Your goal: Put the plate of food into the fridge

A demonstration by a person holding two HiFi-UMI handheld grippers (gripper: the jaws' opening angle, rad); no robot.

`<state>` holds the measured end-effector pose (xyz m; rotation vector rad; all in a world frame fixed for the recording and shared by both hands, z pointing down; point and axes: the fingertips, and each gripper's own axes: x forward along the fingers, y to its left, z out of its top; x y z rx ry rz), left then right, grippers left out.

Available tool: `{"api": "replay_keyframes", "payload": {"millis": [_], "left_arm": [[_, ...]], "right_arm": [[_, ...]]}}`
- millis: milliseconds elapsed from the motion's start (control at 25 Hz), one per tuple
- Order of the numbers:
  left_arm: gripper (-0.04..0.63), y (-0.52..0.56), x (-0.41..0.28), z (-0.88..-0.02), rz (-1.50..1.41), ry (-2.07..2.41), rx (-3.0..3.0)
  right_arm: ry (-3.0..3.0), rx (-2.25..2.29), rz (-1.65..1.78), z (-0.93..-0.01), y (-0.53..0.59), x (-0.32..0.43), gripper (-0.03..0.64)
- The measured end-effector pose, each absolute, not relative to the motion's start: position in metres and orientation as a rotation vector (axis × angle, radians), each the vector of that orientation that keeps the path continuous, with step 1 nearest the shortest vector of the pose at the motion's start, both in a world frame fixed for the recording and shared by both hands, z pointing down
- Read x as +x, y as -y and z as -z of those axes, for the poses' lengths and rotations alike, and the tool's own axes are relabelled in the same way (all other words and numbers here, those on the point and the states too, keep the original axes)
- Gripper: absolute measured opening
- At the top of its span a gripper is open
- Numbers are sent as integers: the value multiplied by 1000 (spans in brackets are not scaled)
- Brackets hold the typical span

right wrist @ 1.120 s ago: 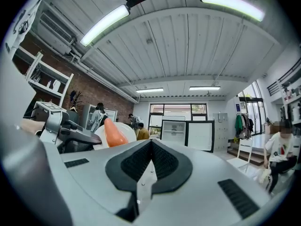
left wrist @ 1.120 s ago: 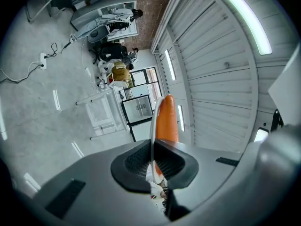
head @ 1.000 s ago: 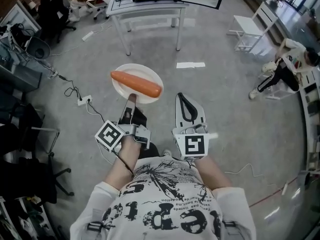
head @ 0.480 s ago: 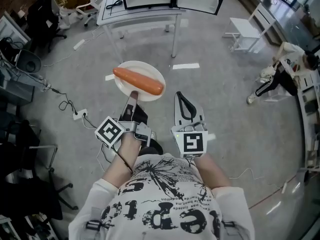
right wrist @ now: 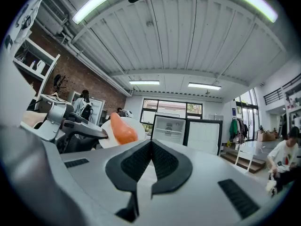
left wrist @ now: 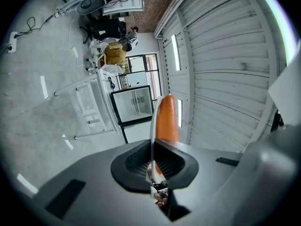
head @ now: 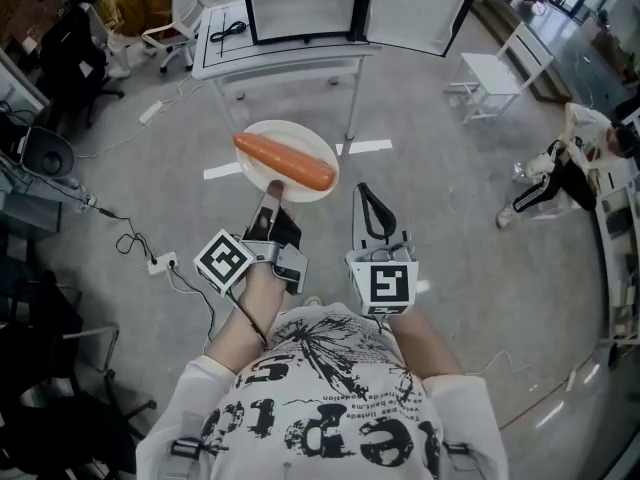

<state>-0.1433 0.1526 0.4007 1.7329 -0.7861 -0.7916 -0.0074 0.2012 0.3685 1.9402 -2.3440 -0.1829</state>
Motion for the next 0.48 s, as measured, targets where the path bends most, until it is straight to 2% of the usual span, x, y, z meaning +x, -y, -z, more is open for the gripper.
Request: {"api": "replay_keyframes", "payload": {"millis": [480], "left_arm": [[21,-60,-133,-416,800,800,1681]], "right_arm": [[2338,1911,152,-380,-100,5,2]]}}
